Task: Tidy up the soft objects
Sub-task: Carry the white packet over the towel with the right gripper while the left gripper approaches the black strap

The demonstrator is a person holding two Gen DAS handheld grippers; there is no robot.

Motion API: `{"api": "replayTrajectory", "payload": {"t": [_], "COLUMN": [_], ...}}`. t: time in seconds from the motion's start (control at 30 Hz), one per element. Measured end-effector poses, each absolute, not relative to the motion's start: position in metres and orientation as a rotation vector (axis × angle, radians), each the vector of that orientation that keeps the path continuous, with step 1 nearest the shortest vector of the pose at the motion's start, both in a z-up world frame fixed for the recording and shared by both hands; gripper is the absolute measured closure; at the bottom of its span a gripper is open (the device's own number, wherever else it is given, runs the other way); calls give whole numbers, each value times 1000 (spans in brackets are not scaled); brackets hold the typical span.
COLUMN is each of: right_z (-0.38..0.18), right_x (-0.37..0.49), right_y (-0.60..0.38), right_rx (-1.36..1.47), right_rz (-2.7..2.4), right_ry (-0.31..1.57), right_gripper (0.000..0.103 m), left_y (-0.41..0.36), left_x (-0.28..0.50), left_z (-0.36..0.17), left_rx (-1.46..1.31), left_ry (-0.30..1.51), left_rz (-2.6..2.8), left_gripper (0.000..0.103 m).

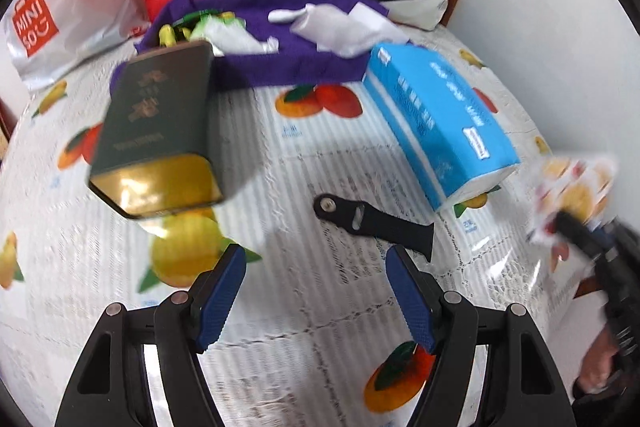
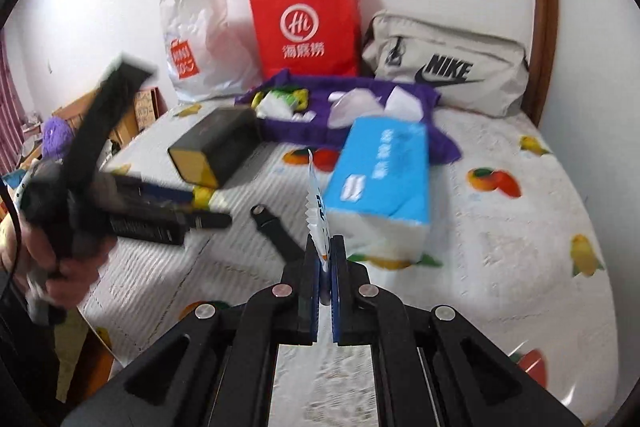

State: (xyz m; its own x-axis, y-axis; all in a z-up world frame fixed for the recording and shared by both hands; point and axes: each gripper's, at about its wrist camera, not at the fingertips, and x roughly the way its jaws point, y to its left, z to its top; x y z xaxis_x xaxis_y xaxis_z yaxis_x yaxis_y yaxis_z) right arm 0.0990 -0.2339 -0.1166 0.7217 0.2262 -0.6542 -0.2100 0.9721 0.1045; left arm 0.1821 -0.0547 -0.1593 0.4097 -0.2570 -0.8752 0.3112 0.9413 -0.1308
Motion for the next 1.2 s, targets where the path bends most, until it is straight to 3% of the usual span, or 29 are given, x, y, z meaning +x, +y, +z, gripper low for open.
{"api": "replayTrajectory", "payload": {"t": [0.4,0.63,1.2], "right_z": [-86,-90,-85], "right_x": [151,192,275], "right_y": [-277,-288,-279], "right_rx": [-24,3,-9], "right_rz": [225,246,350], "right_ry": [632,657,670], "right_gripper": [99,99,99], "left_y": [-90,-112,-80], "left_x": [199,208,182], "left_z": [-185,-192,-186], "left_rx": [32,95,89], "left_ry": [1083,1092,1141], "left_rz": [-191,-143,-171], "left_gripper": [32,16,16]}}
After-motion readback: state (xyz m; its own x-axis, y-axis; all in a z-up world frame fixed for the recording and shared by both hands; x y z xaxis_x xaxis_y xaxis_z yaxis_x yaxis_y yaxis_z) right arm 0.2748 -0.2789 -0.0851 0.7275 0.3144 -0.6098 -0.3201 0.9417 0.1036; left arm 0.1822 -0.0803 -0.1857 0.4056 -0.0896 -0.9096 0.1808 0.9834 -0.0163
